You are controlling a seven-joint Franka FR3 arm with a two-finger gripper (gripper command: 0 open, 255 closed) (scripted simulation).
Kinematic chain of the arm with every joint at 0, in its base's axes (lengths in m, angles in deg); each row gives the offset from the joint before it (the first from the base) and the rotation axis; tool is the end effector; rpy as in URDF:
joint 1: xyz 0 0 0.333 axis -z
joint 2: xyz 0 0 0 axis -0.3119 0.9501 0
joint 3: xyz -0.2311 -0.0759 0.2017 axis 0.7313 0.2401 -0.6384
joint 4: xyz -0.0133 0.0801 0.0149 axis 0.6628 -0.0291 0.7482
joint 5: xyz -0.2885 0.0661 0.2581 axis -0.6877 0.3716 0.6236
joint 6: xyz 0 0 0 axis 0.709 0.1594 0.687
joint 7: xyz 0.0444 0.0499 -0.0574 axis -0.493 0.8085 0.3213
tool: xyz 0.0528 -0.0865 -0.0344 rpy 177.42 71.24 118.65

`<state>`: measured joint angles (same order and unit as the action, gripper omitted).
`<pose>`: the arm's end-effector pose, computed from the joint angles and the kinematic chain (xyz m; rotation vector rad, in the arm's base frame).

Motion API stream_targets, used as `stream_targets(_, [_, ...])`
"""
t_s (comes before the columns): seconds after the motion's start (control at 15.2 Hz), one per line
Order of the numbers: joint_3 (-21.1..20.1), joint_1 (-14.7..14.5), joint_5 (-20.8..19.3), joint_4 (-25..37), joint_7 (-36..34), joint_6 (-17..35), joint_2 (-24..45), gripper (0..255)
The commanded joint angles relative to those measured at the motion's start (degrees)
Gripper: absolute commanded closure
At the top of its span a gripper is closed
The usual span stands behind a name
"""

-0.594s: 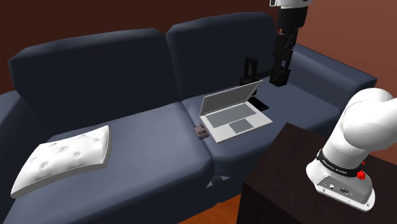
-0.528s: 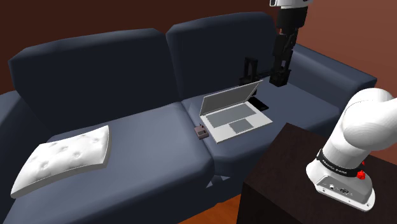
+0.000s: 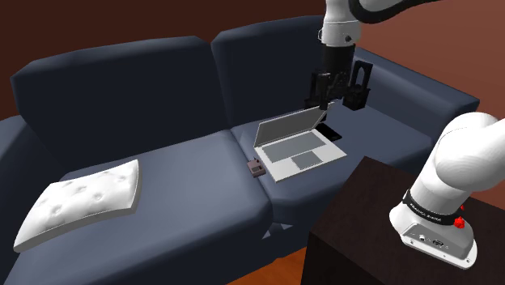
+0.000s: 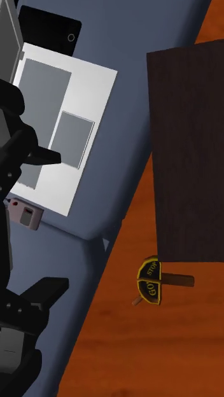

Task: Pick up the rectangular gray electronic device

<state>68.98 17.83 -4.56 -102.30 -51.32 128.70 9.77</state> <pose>0.3296 0.0652 0.5467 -3.1056 0.0155 0.0558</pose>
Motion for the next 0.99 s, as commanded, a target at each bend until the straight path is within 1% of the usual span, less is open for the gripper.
stream_targets(0.0, [-1.2, 0.3, 0.5, -1.1, -1.7, 4.2, 2.8, 0])
stream_targets(0.26, [-3.5, 1.1, 0.9, -2.2, -4.9, 12.3, 9.4, 0])
stream_targets(0.53, [-5.5, 2.0, 0.7, -2.0, -8.4, 20.0, 17.1, 0])
stream_targets(0.92, [-8.1, 3.5, -1.8, 0.9, -14.5, 30.4, 30.1, 0])
